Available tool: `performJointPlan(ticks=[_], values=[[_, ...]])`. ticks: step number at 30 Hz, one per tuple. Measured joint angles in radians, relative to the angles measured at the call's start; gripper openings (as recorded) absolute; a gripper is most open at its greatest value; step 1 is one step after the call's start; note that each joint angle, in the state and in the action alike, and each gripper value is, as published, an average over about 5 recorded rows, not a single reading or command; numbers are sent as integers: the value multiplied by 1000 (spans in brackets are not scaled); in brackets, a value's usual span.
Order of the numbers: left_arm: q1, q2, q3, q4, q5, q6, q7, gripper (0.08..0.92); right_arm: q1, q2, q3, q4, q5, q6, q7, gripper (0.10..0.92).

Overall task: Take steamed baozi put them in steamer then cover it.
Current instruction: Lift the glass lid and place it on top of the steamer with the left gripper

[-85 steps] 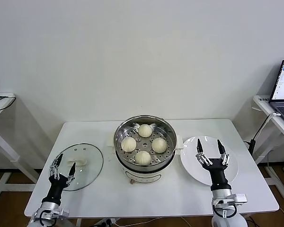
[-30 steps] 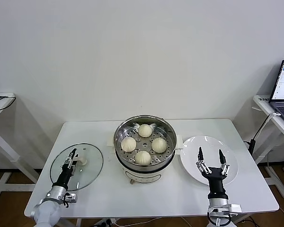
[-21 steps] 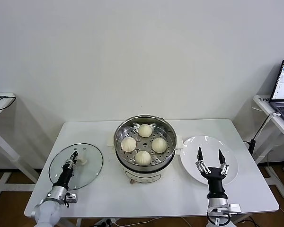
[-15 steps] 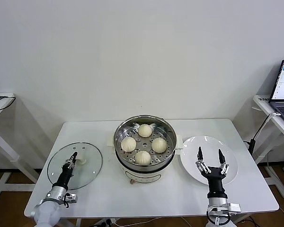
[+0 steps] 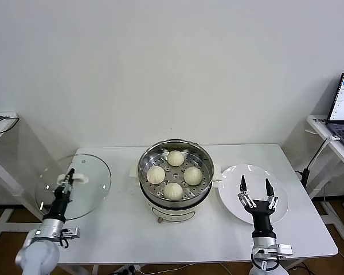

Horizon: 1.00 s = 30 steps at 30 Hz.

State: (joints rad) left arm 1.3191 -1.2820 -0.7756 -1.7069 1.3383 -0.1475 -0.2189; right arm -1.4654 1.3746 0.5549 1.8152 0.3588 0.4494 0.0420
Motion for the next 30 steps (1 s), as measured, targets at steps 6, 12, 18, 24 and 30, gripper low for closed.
performJointPlan(ticks=[6, 12, 18, 24, 30], values=[[52, 72, 48, -219, -112, 148, 122, 187, 7, 3, -1, -3, 2, 1, 0, 823], [43, 123, 168, -372, -155, 303, 243, 187, 4, 7, 5, -3, 1, 7, -1, 823], [-26, 139, 335, -446, -136, 429, 347, 187, -2, 15, 18, -4, -3, 14, -2, 823], [-122, 132, 514, -462, -73, 524, 423, 187, -11, 25, 29, -5, -11, 21, -2, 823], [-210, 101, 665, -437, -3, 597, 477, 187, -13, 34, 38, -5, -18, 21, -2, 823]])
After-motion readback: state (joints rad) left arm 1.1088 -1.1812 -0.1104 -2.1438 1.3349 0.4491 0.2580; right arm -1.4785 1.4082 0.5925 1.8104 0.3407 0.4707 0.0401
